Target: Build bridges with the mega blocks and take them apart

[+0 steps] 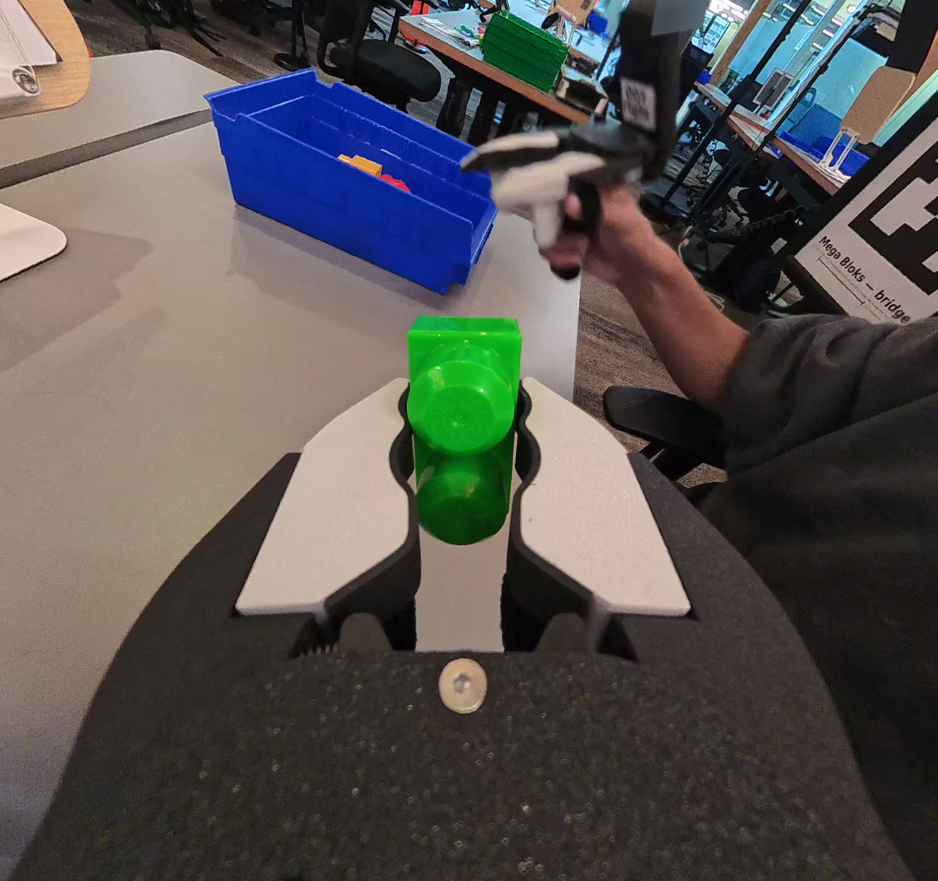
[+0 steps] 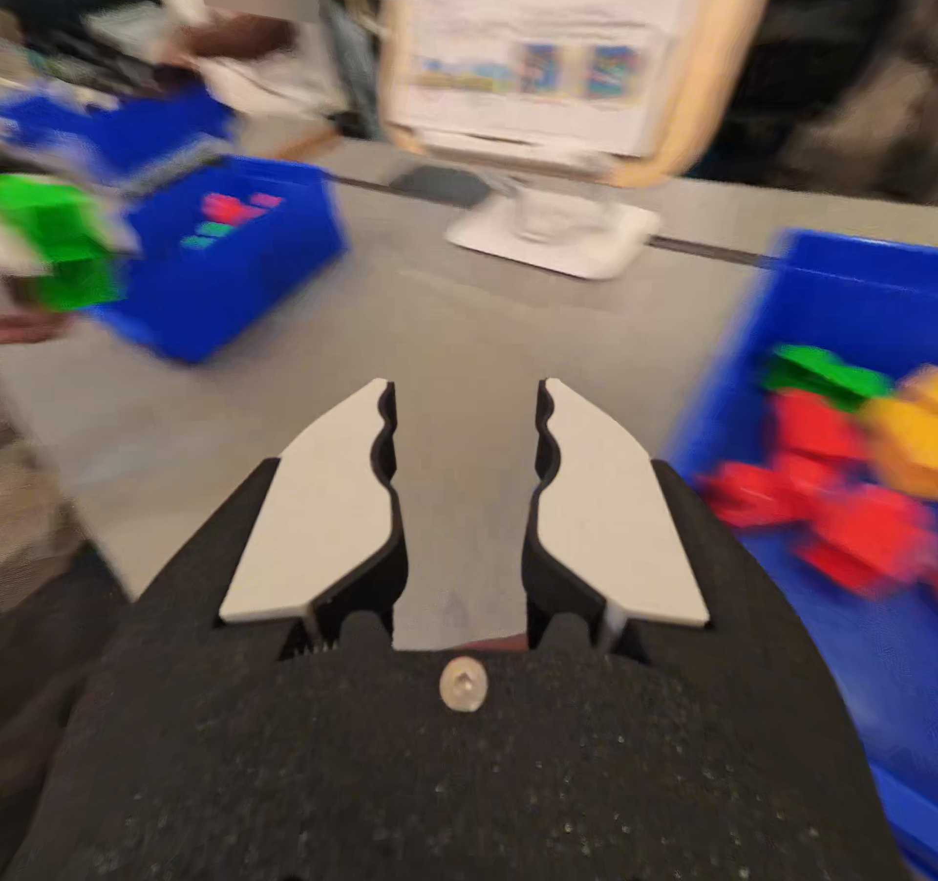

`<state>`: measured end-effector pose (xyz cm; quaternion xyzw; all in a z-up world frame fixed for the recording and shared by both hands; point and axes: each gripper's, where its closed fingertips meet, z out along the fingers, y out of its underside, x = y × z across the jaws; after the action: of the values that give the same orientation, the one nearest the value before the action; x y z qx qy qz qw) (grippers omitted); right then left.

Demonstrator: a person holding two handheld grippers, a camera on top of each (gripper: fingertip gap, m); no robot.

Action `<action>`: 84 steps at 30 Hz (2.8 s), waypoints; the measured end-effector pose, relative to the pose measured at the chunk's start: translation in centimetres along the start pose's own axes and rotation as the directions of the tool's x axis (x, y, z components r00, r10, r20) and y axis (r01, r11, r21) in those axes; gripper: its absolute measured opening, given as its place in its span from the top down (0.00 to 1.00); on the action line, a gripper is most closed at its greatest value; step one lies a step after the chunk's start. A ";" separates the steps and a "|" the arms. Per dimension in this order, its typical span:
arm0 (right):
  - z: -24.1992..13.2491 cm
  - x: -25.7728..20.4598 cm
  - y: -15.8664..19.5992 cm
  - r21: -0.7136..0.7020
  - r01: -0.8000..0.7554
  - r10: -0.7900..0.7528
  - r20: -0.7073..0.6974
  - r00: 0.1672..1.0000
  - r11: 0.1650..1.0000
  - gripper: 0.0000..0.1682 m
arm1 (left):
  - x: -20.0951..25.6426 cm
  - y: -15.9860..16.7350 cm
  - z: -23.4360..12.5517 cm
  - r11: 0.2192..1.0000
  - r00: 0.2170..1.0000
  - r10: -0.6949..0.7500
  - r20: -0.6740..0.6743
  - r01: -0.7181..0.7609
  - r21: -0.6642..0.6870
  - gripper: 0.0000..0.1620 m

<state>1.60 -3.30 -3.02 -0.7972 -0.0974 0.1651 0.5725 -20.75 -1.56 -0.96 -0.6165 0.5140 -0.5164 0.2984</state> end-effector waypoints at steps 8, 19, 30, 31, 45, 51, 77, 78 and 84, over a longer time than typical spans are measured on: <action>5.1 -13.3 8.9 -0.032 0.082 -0.067 0.317 0.946 0.996 0.68 | -0.7 0.3 0.8 1.000 1.000 -0.010 0.001 0.010 -0.018 0.78; 2.3 -8.6 7.9 -0.021 0.138 -0.134 0.142 0.981 0.990 0.73 | -11.8 9.0 10.1 0.736 0.889 0.032 0.456 0.288 -0.613 0.78; 1.1 -6.8 8.7 -0.054 0.073 -0.066 0.119 0.991 0.996 0.74 | -12.4 11.3 14.1 0.646 0.871 0.078 0.486 0.327 -0.690 0.76; 1.3 -6.5 9.1 -0.076 0.072 -0.064 0.103 0.993 0.994 0.73 | -12.4 11.2 14.1 0.654 0.869 0.081 0.488 0.323 -0.684 0.75; 15.5 -7.5 11.3 -0.426 0.266 -0.255 0.085 0.963 0.865 0.46 | -0.2 8.8 0.0 0.985 0.932 -0.173 0.318 0.167 0.046 0.63; 17.9 -6.1 12.2 -0.510 0.208 -0.198 0.075 0.977 0.834 0.55 | 4.8 13.2 -3.2 0.974 0.967 -0.179 0.182 0.148 0.173 0.66; -5.0 22.8 11.6 -0.680 -0.254 -0.200 -0.514 0.834 0.688 0.54 | 7.3 13.2 -2.7 0.992 0.985 -0.029 0.168 0.008 0.122 0.68; -5.0 22.8 11.8 -0.687 -0.275 -0.180 -0.512 0.840 0.672 0.54 | 7.3 13.1 -2.8 0.992 0.986 -0.038 0.162 0.017 0.128 0.68; -6.4 23.1 13.9 -0.876 -0.338 -0.213 -0.423 0.881 0.344 0.55 | 7.9 12.4 -3.0 0.982 0.991 -0.081 0.109 0.061 0.179 0.68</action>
<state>24.96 -5.44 -17.80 -0.9954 -0.0009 -0.0957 0.0099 -28.11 -12.14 -8.67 -0.6346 0.4262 -0.5334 0.3620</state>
